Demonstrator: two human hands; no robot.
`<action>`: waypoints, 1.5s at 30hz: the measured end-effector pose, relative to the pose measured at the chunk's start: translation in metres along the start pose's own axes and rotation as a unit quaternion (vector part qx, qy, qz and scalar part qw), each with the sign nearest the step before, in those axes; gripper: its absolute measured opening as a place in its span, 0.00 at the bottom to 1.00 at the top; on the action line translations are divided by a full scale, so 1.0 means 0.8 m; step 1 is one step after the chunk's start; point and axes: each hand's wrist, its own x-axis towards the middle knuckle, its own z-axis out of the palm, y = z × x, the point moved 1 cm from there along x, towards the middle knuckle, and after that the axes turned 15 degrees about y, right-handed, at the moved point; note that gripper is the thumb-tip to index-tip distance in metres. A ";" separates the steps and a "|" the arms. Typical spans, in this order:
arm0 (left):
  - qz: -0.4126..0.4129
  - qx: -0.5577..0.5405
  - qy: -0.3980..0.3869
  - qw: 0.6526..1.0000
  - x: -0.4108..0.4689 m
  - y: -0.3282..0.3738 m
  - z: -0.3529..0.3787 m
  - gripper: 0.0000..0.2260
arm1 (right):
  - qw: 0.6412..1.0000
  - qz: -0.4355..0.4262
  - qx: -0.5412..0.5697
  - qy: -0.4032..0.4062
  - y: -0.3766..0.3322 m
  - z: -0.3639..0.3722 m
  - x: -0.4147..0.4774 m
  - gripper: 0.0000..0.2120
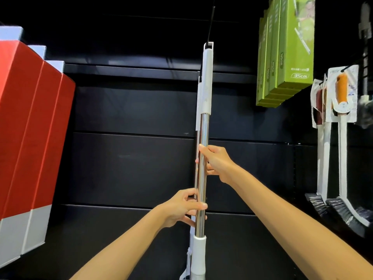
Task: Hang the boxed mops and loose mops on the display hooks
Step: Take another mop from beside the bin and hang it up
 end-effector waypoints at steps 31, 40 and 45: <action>-0.078 -0.018 0.024 0.996 0.151 -0.079 -0.006 0.27 | 0.999 0.001 -0.026 0.023 0.098 0.052 0.130 0.11; -0.088 -0.004 0.035 0.996 0.157 -0.083 -0.012 0.15 | 1.000 0.007 -0.021 0.015 0.102 0.060 0.133 0.09; -0.091 0.017 0.052 0.994 0.154 -0.083 -0.017 0.11 | 1.000 0.021 -0.007 0.019 0.105 0.067 0.131 0.12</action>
